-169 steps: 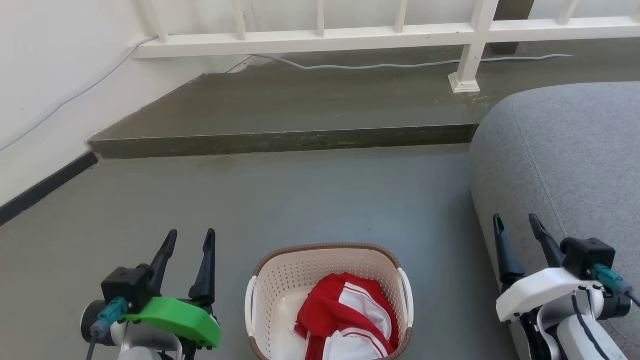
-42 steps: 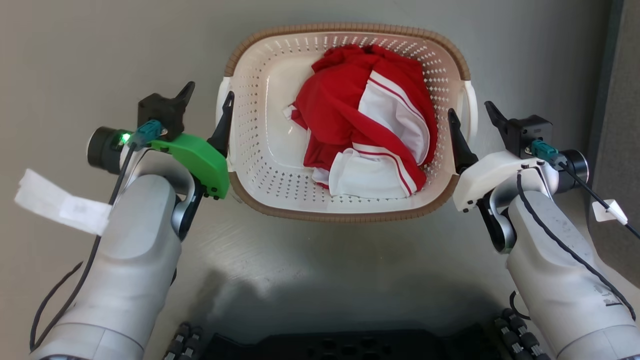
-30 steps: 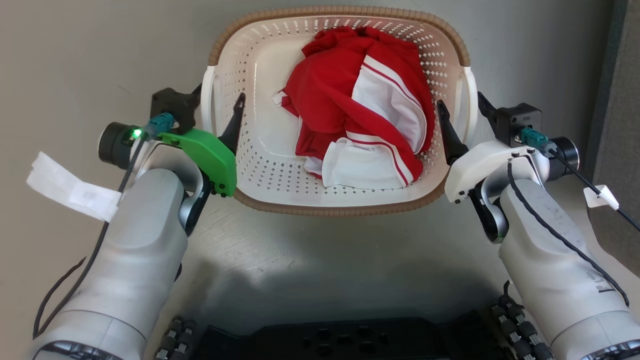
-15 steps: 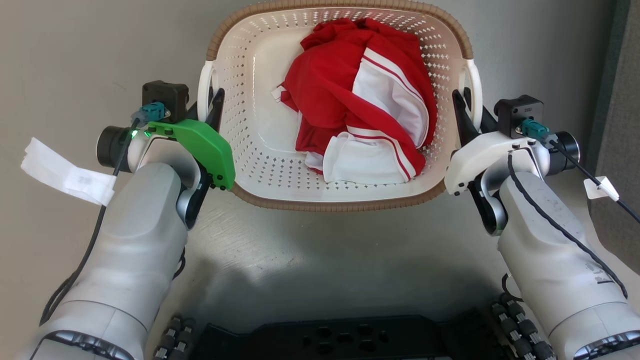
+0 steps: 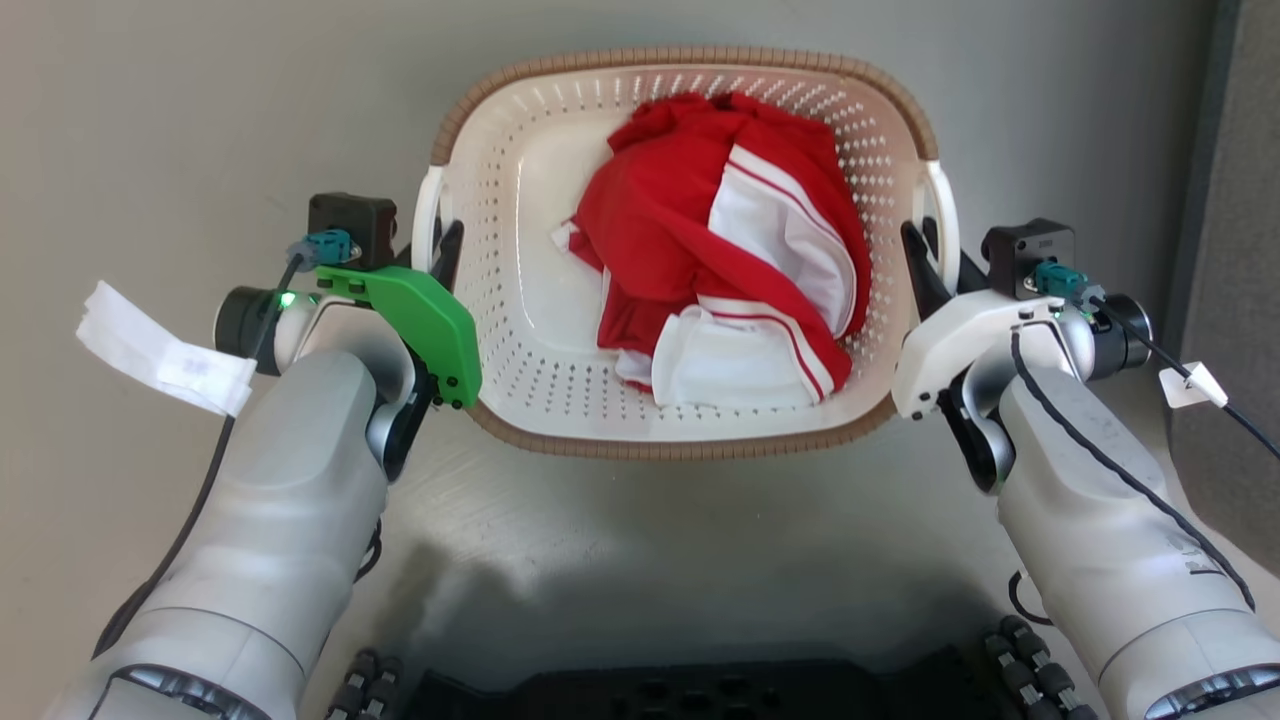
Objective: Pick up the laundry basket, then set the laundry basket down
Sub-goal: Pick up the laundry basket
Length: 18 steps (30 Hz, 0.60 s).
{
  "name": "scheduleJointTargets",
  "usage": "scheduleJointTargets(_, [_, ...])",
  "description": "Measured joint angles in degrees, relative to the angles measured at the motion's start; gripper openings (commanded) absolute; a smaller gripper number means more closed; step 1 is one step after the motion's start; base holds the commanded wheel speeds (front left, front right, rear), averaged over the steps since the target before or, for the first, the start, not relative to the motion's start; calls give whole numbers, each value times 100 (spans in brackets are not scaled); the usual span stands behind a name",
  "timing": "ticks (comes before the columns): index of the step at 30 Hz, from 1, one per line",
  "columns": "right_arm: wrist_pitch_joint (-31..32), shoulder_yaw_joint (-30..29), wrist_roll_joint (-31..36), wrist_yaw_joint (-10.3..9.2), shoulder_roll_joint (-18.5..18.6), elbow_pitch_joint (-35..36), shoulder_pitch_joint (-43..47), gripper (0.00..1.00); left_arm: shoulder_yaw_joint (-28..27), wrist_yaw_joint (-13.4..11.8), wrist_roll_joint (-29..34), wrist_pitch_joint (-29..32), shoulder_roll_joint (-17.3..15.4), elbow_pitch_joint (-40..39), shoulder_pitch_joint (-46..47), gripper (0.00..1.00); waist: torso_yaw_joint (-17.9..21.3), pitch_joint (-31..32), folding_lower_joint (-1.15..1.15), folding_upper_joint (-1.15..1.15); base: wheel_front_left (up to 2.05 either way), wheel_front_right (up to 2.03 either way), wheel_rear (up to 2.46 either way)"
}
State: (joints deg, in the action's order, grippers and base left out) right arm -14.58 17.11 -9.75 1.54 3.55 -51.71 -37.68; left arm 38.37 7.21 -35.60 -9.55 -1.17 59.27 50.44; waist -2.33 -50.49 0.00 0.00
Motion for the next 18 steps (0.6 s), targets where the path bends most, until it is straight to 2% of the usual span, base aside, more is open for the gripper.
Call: scheduleJointTargets(18, [265, 4, -142, 248, -92, -999, -57, 0, 358, 0, -738, 602, 46, 167, -346, 0, 4, 930, 0, 0, 0, 0, 0])
